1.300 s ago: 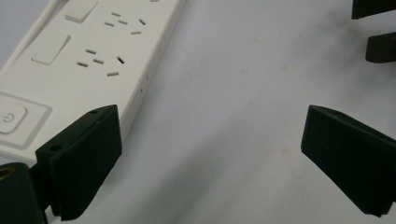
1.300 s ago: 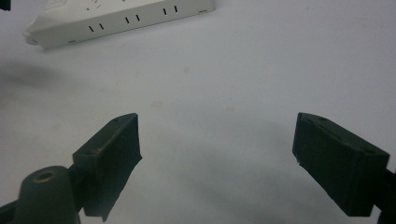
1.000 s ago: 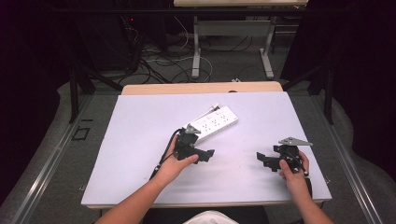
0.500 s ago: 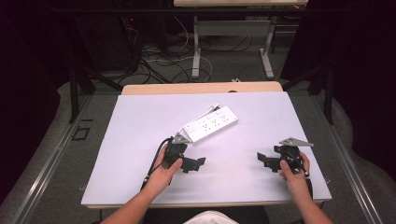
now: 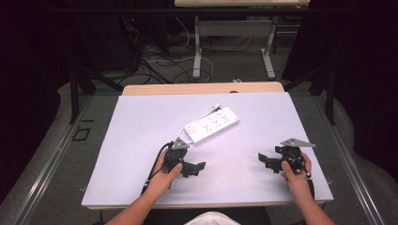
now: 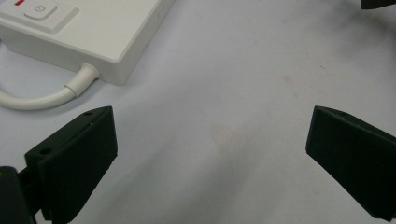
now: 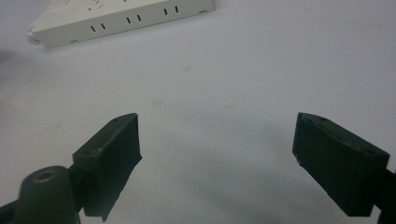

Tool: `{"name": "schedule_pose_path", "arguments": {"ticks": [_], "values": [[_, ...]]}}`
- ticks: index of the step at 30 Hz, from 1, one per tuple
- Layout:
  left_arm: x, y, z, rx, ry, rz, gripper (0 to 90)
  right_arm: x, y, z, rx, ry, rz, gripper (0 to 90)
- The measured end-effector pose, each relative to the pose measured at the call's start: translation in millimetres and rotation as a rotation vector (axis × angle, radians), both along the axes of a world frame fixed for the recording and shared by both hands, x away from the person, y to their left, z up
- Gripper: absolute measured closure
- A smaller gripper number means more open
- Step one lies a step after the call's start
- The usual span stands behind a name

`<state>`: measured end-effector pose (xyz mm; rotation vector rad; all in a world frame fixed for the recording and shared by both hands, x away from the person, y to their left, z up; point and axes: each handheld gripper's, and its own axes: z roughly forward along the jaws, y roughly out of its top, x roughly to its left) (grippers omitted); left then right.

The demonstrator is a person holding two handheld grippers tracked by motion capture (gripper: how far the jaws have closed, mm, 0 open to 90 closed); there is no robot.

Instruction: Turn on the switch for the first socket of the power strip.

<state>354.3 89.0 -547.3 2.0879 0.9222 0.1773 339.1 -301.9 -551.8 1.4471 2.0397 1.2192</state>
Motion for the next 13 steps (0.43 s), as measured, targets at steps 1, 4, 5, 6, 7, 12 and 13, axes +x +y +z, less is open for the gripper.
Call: {"name": "schedule_pose_path", "arguments": {"ticks": [1,4,5,6,7,12,13], "values": [[0.4,0.3,-0.8,0.007,-0.002,0.004,2.0,0.1,0.0,-0.2,0.001,0.001,0.001,14.5],[1.8,1.3,-3.7,0.000,0.017,0.018,2.2,0.5,0.0,-0.5,0.001,0.002,0.001,14.5],[2.4,1.9,-4.2,0.007,0.015,0.017,2.4,0.6,-0.1,-0.6,0.001,0.001,0.001,14.5],[2.7,2.2,-4.8,0.003,0.011,0.022,2.4,0.6,0.0,-0.6,0.001,0.002,0.001,14.5],[3.2,3.0,-4.6,0.011,0.010,0.021,2.4,0.6,-0.1,-0.7,0.001,0.002,0.001,14.5],[4.2,4.8,-3.7,-0.004,0.007,0.028,2.5,0.3,-0.2,-1.0,0.011,0.011,-0.011,14.5],[4.3,5.1,-3.3,-0.003,0.004,0.028,2.5,0.0,0.0,-1.0,0.015,0.015,-0.015,14.5]]}}
